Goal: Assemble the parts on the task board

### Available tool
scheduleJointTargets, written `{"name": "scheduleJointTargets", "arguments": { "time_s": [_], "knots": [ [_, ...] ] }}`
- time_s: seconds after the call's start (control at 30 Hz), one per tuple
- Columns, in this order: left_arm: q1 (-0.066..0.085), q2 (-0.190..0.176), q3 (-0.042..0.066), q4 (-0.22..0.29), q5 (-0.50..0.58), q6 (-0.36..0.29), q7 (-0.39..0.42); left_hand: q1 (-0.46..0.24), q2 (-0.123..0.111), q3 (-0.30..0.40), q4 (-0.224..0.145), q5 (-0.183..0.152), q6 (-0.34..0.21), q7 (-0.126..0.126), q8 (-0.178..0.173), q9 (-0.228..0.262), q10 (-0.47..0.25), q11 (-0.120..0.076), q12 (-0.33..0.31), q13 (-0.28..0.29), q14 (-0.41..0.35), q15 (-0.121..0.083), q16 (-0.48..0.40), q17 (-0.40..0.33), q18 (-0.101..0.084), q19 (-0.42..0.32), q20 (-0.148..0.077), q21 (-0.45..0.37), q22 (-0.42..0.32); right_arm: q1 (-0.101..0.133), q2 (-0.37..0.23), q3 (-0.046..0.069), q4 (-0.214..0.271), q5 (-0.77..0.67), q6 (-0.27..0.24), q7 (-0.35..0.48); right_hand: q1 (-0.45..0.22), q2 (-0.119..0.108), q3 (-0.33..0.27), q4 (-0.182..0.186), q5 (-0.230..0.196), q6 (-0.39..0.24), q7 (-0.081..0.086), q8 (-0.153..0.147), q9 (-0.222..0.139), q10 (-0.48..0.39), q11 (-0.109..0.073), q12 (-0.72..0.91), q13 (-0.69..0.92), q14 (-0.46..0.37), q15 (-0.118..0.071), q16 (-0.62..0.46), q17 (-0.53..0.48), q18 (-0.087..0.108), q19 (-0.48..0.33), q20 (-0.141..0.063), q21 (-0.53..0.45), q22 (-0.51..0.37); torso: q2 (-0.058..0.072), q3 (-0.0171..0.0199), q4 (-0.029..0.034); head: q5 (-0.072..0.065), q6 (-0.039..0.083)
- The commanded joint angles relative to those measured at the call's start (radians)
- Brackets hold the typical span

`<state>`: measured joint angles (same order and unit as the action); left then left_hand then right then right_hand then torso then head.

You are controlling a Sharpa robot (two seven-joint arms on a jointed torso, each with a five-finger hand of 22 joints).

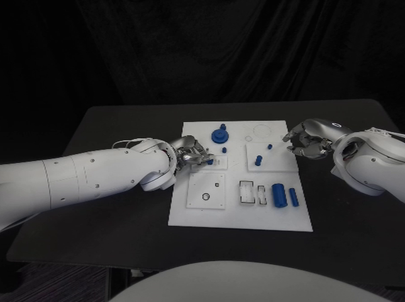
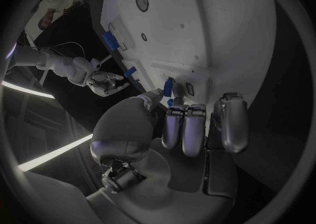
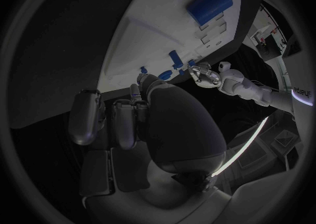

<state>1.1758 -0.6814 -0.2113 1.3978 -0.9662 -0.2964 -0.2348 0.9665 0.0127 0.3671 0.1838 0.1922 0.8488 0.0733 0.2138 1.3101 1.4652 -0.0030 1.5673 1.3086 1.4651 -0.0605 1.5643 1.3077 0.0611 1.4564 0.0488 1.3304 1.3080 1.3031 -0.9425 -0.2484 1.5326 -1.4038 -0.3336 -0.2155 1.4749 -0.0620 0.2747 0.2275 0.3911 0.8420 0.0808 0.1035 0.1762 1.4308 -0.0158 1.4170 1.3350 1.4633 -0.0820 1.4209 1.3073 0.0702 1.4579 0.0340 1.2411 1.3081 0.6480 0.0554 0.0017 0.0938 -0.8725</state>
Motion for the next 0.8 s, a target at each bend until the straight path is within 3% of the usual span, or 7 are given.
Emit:
{"name": "scheduleJointTargets", "arguments": {
  "time_s": [0.03,0.57,0.77,0.8],
  "knots": [
    [-0.002,0.0,0.0,0.004,0.003,0.006,0.029,-0.002,-0.003,-0.008,-0.001,-0.007,0.003,0.005,-0.005,0.004,0.106,0.007,0.003,0.262,0.106,0.006,0.007,0.263,-0.002,0.002,0.007,-0.004,0.151,-0.003,-0.001,0.0,0.001,-0.002,0.005,-0.012,-0.011,0.0,0.006,0.001,0.006,0.001,0.001,-0.004,-0.002,-0.008,0.002,-0.006,0.074,0.069,0.006,-0.005,0.134,-0.002,-0.003,0.001,-0.003,0.172,0.0,0.0005,-0.0002,0.0,0.0],
    [-0.003,-0.004,0.0,0.004,0.003,-0.007,0.048,-0.01,0.008,-0.105,0.092,-0.024,0.012,0.002,0.009,0.019,0.106,0.005,0.003,0.262,0.106,0.005,0.007,0.263,-0.001,0.002,0.006,-0.008,0.156,-0.004,-0.004,0.0,0.001,-0.002,0.009,-0.016,-0.011,0.0,0.007,0.001,0.007,0.001,0.0,-0.004,-0.002,-0.009,0.001,-0.008,0.072,0.069,0.006,-0.006,0.133,-0.002,-0.003,0.001,-0.003,0.172,0.0,0.0,0.0,0.001,0.0],
    [-0.003,-0.004,0.0,0.004,0.003,-0.009,0.064,-0.028,0.022,-0.136,0.108,-0.029,0.011,0.001,0.014,0.021,0.106,0.005,0.003,0.262,0.106,0.005,0.007,0.263,-0.001,0.001,0.006,-0.01,0.157,-0.004,-0.004,0.0,0.002,-0.002,0.01,-0.018,-0.012,0.001,0.007,0.001,0.007,0.001,0.0,-0.005,-0.002,-0.009,0.001,-0.008,0.071,0.069,0.006,-0.006,0.133,-0.002,-0.003,0.001,-0.003,0.172,0.0,0.0003,-0.0006,0.001,0.0],
    [-0.003,-0.004,0.0,0.003,0.003,-0.009,0.068,-0.055,0.041,-0.161,0.11,-0.029,0.01,0.001,0.021,0.024,0.106,0.004,0.003,0.262,0.106,0.005,0.007,0.263,-0.001,0.001,0.006,-0.011,0.158,-0.004,-0.004,0.0,0.002,-0.002,0.01,-0.018,-0.012,0.002,0.008,0.0,0.007,0.001,0.0,-0.005,-0.002,-0.009,0.001,-0.008,0.072,0.069,0.006,-0.006,0.133,-0.001,-0.003,0.001,-0.004,0.172,0.0,0.0004,-0.0004,0.001,0.0]
  ]
}}
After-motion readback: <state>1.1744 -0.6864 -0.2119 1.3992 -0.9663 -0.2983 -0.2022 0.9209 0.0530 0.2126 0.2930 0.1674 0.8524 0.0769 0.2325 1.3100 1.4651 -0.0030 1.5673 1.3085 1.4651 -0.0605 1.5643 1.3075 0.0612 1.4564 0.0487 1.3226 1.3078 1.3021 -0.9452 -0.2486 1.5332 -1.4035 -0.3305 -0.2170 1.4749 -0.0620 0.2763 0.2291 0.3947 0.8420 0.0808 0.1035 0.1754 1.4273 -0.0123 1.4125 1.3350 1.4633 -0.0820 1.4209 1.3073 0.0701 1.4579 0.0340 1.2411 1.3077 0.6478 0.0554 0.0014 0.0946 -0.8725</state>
